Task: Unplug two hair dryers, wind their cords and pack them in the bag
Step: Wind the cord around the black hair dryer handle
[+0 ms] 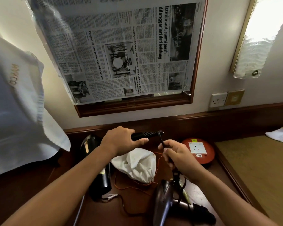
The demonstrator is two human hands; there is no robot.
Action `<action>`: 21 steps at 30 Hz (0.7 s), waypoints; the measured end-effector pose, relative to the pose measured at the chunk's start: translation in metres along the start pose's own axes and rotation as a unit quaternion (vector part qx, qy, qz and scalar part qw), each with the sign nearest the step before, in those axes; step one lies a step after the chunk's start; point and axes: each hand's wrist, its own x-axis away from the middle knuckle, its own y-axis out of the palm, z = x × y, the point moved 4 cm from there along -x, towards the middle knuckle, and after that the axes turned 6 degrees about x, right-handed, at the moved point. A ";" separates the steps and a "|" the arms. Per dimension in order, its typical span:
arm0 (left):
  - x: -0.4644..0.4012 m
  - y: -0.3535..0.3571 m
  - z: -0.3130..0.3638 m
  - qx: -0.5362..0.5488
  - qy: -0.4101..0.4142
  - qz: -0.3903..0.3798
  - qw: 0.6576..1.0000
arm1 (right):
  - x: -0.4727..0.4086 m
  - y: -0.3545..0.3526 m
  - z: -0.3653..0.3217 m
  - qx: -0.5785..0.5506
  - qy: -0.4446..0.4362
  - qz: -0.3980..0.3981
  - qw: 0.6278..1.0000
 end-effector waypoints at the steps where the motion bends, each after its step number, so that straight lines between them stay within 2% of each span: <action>1: 0.001 -0.002 0.002 0.001 0.007 0.005 1.000 | 0.001 0.002 0.004 -0.057 0.023 -0.014 0.998; 5: 0.003 -0.007 0.004 0.017 0.033 0.023 0.999 | 0.001 0.002 0.016 -0.184 0.065 -0.059 0.979; 9: 0.006 -0.010 0.006 0.062 0.050 0.038 0.996 | -0.001 0.002 0.028 -0.161 0.113 -0.097 0.976; 11: 0.007 -0.010 0.008 0.056 0.059 0.039 0.996 | -0.001 0.004 0.035 -0.185 0.128 -0.118 0.967; 16: 0.009 -0.010 0.012 0.085 0.084 0.035 0.992 | -0.010 -0.001 0.032 -0.266 0.103 -0.140 0.948; 21: 0.012 -0.010 0.022 0.061 0.123 0.011 0.991 | -0.030 -0.019 0.026 -0.201 0.100 -0.103 0.969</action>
